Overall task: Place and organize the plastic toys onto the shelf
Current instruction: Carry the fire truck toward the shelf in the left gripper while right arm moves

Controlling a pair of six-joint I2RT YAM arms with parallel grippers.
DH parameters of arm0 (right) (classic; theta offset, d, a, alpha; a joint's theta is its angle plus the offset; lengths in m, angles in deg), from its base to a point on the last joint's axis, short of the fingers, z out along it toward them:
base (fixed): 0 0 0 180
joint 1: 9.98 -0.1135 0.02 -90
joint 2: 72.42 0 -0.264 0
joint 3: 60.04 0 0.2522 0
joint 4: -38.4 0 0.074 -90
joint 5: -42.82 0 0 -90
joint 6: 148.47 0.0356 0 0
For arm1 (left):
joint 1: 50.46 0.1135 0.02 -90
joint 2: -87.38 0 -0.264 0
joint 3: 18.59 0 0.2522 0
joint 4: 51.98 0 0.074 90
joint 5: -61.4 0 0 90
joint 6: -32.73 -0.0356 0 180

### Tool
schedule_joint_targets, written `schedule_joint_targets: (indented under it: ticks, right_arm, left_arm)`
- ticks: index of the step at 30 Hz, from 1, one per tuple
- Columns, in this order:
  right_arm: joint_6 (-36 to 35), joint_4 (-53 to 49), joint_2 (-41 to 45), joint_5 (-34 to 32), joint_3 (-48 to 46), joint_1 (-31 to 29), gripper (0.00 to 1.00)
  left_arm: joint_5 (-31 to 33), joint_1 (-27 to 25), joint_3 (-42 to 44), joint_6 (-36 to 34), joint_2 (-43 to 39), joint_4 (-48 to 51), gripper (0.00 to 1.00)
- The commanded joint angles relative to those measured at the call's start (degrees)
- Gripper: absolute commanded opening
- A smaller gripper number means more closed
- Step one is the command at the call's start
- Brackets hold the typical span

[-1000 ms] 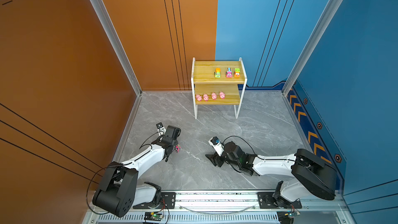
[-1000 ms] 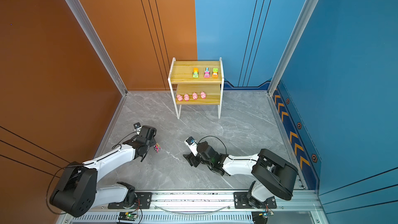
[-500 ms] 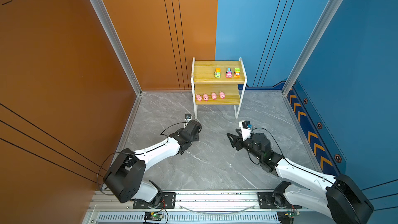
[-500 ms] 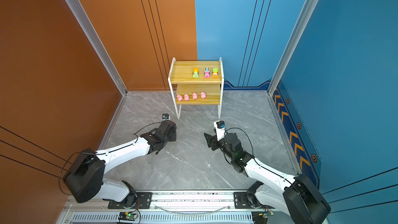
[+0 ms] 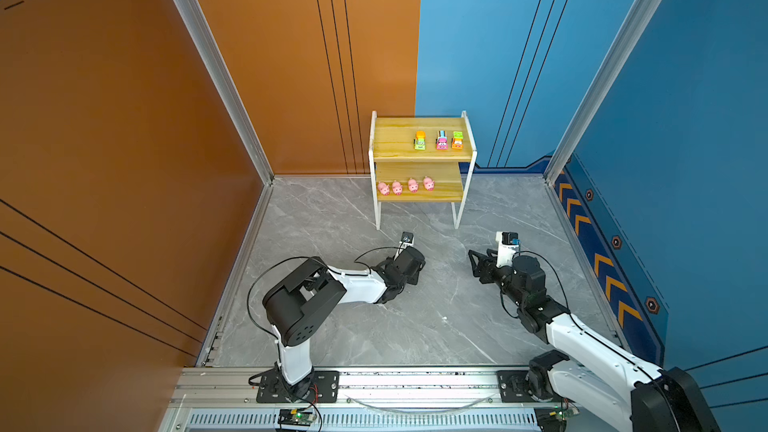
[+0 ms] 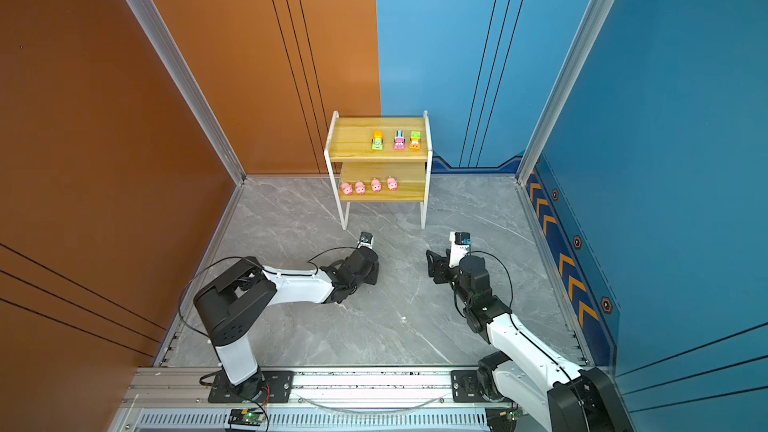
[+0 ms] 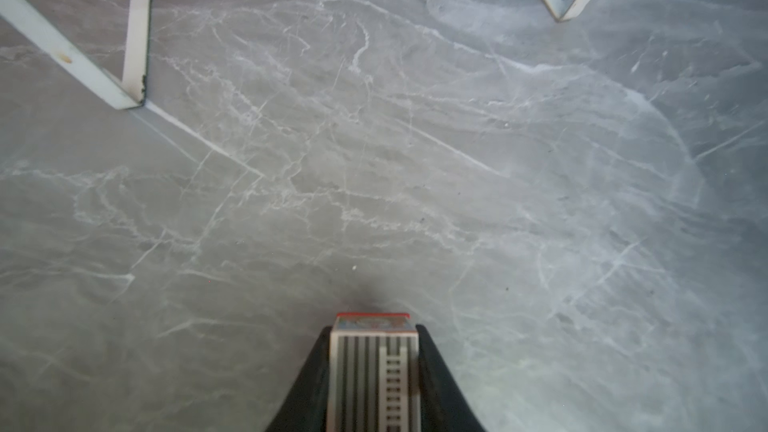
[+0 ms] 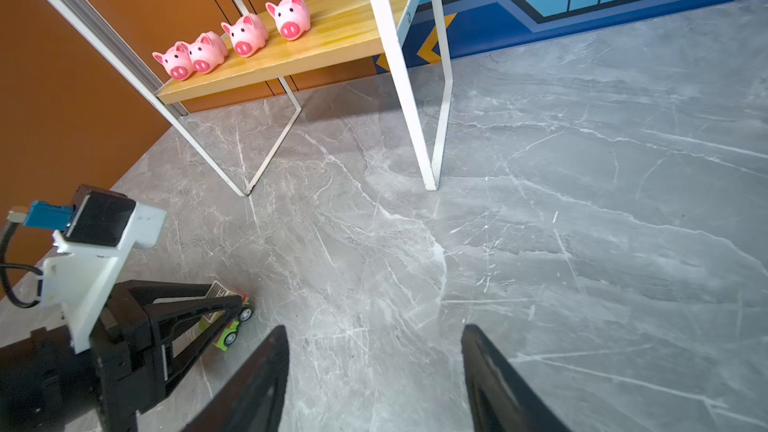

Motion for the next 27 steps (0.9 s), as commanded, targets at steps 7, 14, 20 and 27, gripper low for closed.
schedule_joint_targets:
  ticks: [7,14,20,27]
  right_arm:
    - [0.8,-0.3,2.3,0.9,-1.6,0.3,0.67]
    - [0.6,0.2,2.3,0.8,-1.8,0.3,0.67]
    - [0.5,0.2,2.5,0.8,-2.1,0.3,0.67]
    - [0.6,0.2,2.9,0.7,-2.3,0.3,0.67]
  left_arm:
    - [-1.7,-1.4,7.4,-4.8,3.5,-19.6,0.44]
    - [-4.8,-1.5,10.1,-8.2,4.3,-27.5,0.44]
    - [-7.0,-1.2,12.6,-9.5,3.6,-31.1,0.39]
    - [-6.6,-1.3,14.6,-10.9,2.3,-33.1,0.3]
